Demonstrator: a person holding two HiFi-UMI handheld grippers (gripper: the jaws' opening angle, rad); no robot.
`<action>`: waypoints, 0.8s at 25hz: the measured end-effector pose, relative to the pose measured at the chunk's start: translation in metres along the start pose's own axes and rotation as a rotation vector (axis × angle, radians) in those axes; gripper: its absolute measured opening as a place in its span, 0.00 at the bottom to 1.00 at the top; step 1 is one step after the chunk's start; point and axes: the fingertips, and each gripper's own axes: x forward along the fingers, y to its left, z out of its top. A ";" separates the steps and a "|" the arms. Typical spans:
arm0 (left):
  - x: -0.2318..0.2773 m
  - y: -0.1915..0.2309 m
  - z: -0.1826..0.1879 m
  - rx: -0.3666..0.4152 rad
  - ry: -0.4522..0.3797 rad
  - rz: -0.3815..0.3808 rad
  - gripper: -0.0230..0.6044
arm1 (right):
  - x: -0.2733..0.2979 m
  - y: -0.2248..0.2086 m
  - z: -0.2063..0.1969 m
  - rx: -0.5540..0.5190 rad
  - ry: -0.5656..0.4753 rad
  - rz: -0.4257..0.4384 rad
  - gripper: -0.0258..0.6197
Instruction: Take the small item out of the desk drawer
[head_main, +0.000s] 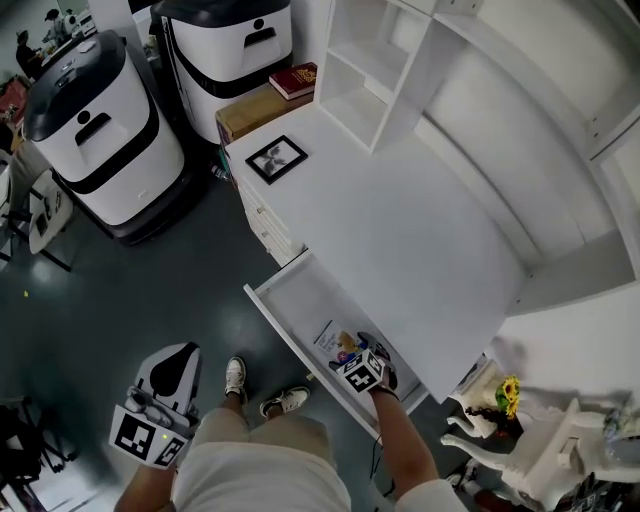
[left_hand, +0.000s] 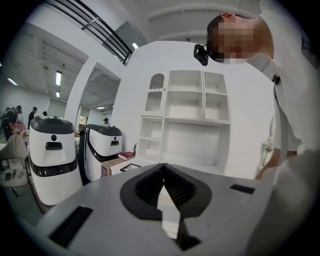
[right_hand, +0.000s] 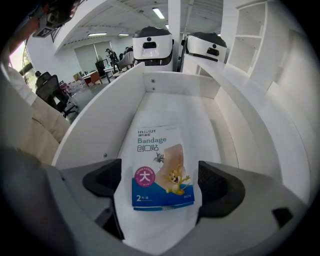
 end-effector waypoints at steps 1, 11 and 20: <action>-0.001 0.001 -0.001 -0.001 0.002 0.004 0.06 | 0.002 -0.001 0.000 -0.005 0.009 0.000 0.80; -0.004 0.005 -0.007 -0.009 0.021 0.034 0.06 | 0.022 -0.006 -0.010 -0.049 0.127 0.008 0.80; -0.005 0.007 -0.014 -0.022 0.035 0.040 0.06 | 0.027 -0.003 -0.008 -0.070 0.152 0.070 0.80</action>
